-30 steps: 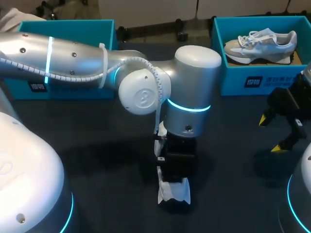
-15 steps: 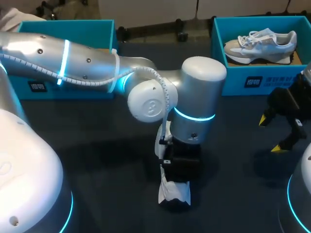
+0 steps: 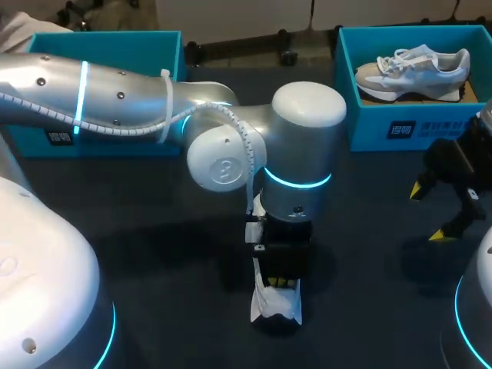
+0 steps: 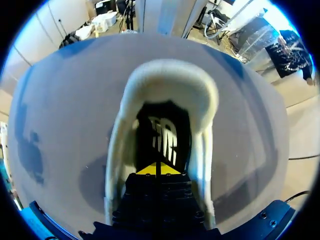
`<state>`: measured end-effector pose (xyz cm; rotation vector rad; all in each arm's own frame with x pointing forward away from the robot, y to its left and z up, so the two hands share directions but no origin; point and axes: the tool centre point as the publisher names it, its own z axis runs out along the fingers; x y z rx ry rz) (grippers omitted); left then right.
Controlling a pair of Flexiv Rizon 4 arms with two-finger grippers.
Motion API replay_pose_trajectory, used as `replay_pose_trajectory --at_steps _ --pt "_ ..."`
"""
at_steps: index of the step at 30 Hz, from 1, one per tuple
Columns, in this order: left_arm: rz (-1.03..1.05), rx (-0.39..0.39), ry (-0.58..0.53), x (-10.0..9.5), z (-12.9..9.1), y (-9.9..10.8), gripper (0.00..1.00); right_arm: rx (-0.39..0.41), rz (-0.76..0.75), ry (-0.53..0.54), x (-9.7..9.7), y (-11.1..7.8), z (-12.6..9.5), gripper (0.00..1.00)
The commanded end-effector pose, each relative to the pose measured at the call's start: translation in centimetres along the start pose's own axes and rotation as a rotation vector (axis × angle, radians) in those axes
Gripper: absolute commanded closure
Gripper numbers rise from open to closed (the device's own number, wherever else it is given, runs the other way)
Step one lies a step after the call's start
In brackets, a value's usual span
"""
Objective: Take the shoe out of the shoebox, open the shoe tongue, remove and reinsert the insole, then place the shoe into the shoebox
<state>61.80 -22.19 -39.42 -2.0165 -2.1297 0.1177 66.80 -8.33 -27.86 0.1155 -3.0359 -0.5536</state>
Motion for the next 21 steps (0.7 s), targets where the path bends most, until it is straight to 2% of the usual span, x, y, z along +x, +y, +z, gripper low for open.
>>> replay_pose_trajectory --at_steps 1,7,14,16,21 --pt "0.032 -0.005 -0.021 0.5 -0.9 -1.7 1.00 0.003 0.001 0.000 0.0 0.0 0.1 0.00" --pt "0.062 0.016 0.030 -1.1 1.1 -2.6 1.00 0.003 0.001 0.000 0.0 0.0 0.1 0.00" --pt "0.024 -0.021 0.061 -1.2 3.7 -1.2 1.00 0.003 0.001 0.000 0.0 0.0 0.1 0.00" --pt "0.010 -0.032 0.059 -1.1 3.7 -0.8 1.00 0.003 0.001 0.000 0.0 0.0 0.1 0.00" --pt "-0.020 -0.059 0.041 0.1 2.1 0.1 1.00 0.003 0.001 0.000 0.0 0.0 0.1 0.00"
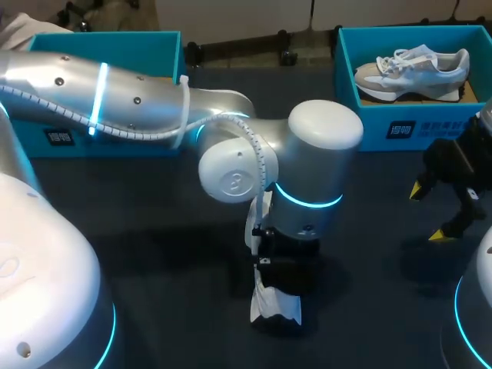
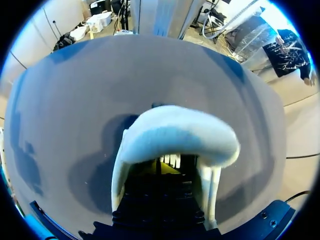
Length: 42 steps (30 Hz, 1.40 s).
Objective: Take the shoe out of the shoebox, open the shoe tongue, remove and reinsert the insole, then place the shoe into the shoebox
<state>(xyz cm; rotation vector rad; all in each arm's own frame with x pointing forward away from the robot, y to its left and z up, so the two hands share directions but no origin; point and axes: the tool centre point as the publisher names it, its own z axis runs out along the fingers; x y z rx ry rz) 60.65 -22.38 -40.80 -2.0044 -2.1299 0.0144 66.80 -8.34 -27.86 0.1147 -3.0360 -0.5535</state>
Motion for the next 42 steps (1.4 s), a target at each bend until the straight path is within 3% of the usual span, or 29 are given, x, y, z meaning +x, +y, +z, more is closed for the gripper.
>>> replay_pose_trajectory --at_steps 1,7,17,25,39,40,42 --pt "-0.008 -0.020 -0.016 0.5 0.2 1.0 1.00 0.003 0.000 0.000 0.0 0.0 0.1 0.00" --pt "-0.005 -0.035 -0.027 1.1 -1.1 0.8 1.00 0.003 0.000 0.000 0.0 0.0 0.1 0.00" --pt "0.037 -0.048 -0.074 0.8 -4.7 -1.4 1.00 0.003 0.000 0.000 0.0 0.0 0.1 0.00" --pt "0.003 -0.074 -0.076 -0.1 -4.6 0.4 1.00 0.003 0.000 0.000 0.0 0.0 0.1 0.00" --pt "-0.050 -0.071 -0.064 0.4 -4.4 2.6 1.00 0.003 0.000 0.000 0.0 0.0 0.1 0.00" --pt "-0.054 -0.072 -0.059 0.4 -4.4 2.7 0.97 0.003 0.000 0.000 0.0 0.0 0.1 0.00" --pt "-0.064 -0.070 -0.052 0.4 -4.4 2.9 0.67 0.003 0.000 0.000 0.0 0.0 0.1 0.00"
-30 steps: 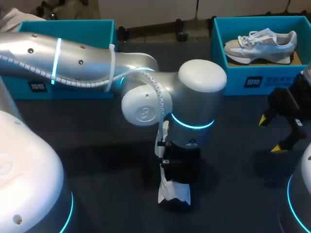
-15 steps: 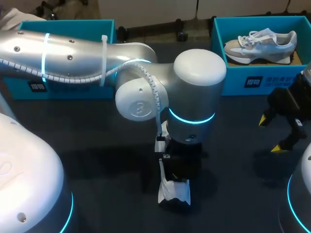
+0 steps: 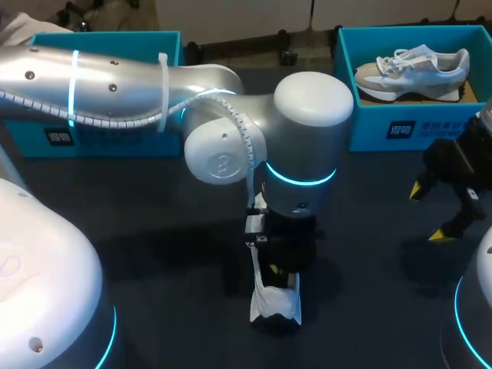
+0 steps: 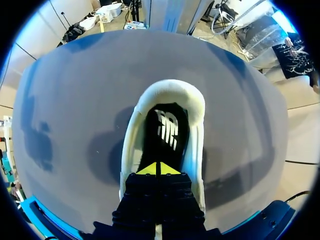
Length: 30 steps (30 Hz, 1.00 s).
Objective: Take the shoe out of the shoebox, open the shoe tongue, remove and reinsert the insole, then place the shoe into the shoebox
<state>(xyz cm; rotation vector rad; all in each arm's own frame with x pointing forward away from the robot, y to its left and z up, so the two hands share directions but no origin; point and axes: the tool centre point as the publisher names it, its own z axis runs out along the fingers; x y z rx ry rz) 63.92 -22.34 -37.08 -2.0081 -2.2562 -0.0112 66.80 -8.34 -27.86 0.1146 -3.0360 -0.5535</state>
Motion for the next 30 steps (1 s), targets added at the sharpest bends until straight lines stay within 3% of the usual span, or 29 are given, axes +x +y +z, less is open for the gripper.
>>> replay_pose_trajectory --at_steps 1,2,3,4,8,17,30 --pt "-0.012 0.004 0.015 0.0 -0.3 0.3 0.56 0.003 0.000 0.000 0.0 0.0 0.1 0.00" --pt "-0.013 0.004 0.015 0.0 -0.3 0.4 0.53 0.003 0.000 0.000 0.0 0.0 0.1 0.00" --pt "-0.013 0.004 0.015 0.1 -0.5 0.3 0.39 0.003 0.000 0.000 0.0 0.0 0.1 0.00" --pt "-0.013 0.004 0.016 0.2 -0.7 0.2 0.35 0.003 0.000 0.000 0.0 0.0 0.1 0.00" --pt "-0.010 0.000 0.018 0.4 -1.1 -0.3 0.00 0.003 0.000 0.000 0.0 0.0 0.1 0.00" --pt "-0.006 0.003 0.035 0.5 -1.0 -0.7 0.00 0.003 0.000 0.000 0.0 0.0 0.1 0.00" --pt "-0.018 0.013 0.034 0.4 -2.2 1.6 0.00 0.003 0.000 0.000 0.0 0.0 0.1 0.00"
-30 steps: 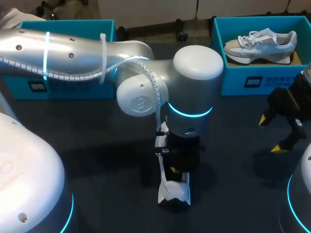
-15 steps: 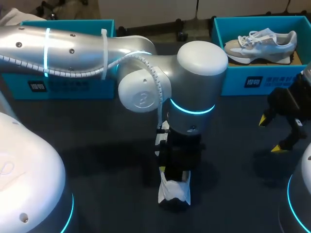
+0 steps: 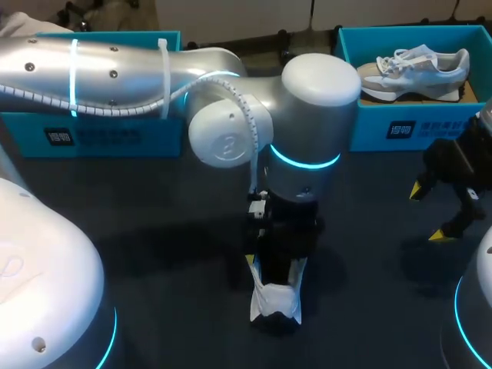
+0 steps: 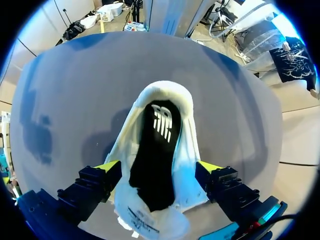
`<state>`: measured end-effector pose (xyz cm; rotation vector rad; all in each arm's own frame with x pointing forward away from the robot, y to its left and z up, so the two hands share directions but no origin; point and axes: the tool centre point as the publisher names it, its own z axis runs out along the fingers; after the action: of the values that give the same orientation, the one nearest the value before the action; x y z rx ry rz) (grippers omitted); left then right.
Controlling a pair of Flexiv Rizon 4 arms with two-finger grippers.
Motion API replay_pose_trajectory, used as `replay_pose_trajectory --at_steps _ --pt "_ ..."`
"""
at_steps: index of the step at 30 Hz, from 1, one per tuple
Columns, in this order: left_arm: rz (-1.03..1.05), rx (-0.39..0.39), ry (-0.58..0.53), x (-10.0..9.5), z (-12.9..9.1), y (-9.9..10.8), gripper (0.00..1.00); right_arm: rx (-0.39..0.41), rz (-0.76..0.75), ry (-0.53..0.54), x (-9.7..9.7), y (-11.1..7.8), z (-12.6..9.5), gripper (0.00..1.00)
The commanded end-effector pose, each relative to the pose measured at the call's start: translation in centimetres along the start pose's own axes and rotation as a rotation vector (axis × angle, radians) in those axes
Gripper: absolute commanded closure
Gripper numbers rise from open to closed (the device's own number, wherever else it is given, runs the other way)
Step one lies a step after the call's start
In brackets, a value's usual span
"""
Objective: Take the shoe out of the shoebox, open the shoe tongue, remove and reinsert the insole, then place the shoe into the shoebox
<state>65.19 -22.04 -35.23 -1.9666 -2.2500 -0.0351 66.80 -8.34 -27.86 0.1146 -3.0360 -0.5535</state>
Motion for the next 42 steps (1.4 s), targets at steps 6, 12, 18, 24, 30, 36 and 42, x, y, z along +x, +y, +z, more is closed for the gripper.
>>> replay_pose_trajectory --at_steps 6,12,18,24,30,36,42 --pt "-0.005 -0.010 -0.005 0.2 -1.2 1.5 0.00 0.003 0.000 0.000 0.0 0.0 0.1 0.00" --pt "-0.027 -0.029 -0.018 0.4 -2.5 2.7 0.00 0.003 0.000 0.000 0.0 0.0 0.1 0.00" --pt "-0.048 -0.049 -0.033 1.0 -4.0 4.0 0.00 0.003 0.000 0.000 0.0 0.0 0.1 0.00" --pt "-0.070 -0.054 -0.049 1.3 -5.2 5.5 0.00 0.003 0.000 0.000 0.0 0.0 0.1 0.00" --pt "-0.056 -0.029 -0.072 1.9 -7.6 6.7 0.00 0.003 0.000 0.000 0.0 0.0 0.1 0.00" --pt "-0.049 -0.016 -0.080 1.8 -10.2 8.4 0.00 0.003 0.000 0.000 0.0 0.0 0.1 0.00" --pt "-0.008 -0.016 -0.063 1.7 -11.7 8.3 0.51 0.003 0.000 0.000 0.0 0.0 0.1 0.00"
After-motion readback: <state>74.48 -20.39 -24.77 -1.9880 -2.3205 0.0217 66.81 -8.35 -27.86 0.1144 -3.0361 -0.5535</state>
